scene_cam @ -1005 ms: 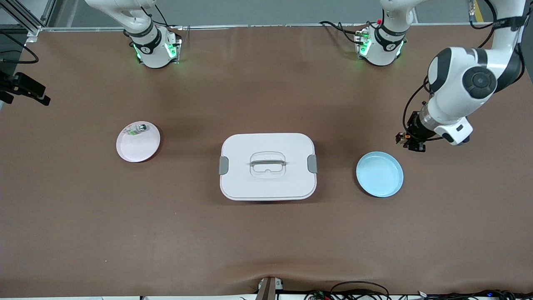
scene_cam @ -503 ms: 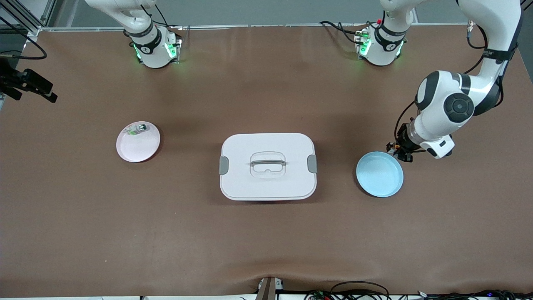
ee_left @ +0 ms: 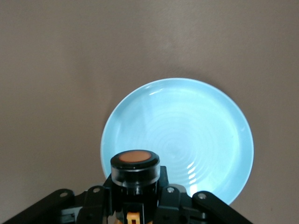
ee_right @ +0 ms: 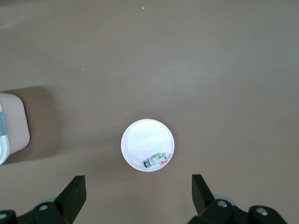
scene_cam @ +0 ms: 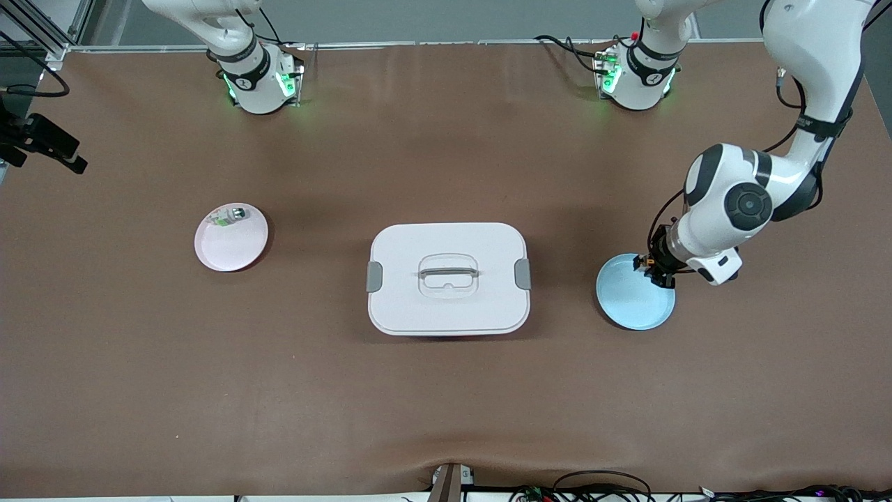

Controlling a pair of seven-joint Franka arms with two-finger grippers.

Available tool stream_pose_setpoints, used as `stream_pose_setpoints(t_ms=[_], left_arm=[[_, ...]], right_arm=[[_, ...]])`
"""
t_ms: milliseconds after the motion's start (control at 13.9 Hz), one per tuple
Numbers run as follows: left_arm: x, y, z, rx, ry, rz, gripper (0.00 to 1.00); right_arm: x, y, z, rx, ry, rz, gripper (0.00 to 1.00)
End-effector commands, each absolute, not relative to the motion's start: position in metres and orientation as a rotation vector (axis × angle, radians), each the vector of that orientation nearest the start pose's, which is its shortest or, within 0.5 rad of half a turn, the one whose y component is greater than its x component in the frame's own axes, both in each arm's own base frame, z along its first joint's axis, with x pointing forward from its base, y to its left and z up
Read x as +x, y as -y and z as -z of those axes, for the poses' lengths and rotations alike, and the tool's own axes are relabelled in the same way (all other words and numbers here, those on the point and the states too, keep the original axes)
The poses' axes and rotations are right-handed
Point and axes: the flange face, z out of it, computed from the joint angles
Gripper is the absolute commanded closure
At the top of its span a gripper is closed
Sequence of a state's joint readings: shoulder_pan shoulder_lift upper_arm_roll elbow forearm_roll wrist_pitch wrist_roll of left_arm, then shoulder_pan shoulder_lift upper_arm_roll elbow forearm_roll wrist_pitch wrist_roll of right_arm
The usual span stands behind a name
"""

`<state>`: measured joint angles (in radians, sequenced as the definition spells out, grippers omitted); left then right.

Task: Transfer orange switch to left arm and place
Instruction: 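Lower the switch onto the light-blue plate with the left gripper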

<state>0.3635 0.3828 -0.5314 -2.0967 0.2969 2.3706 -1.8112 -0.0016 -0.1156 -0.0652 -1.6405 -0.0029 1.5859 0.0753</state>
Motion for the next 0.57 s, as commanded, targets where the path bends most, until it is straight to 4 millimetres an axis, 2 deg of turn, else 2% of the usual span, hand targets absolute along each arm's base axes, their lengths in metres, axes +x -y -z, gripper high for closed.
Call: stream_pose_setpoints(t_ms=[0, 215, 503], left_arm=[[0.583, 0.095, -0.232, -2.298, 2.081, 0.032, 1.0], [0.58, 0.097, -0.213, -2.283, 2.067, 0.037, 1.0], [0.579, 0.097, -0.202, -2.295, 2.064, 0.024, 1.0]], right_arm=[[0.543, 0.038, -0.658, -3.132, -0.248, 0.067, 0.0], [0.556, 0.037, -0.658, -3.136, -0.249, 0.075, 0.0], [0.56, 0.037, -0.653, -3.14, -0.247, 0.063, 0.0]])
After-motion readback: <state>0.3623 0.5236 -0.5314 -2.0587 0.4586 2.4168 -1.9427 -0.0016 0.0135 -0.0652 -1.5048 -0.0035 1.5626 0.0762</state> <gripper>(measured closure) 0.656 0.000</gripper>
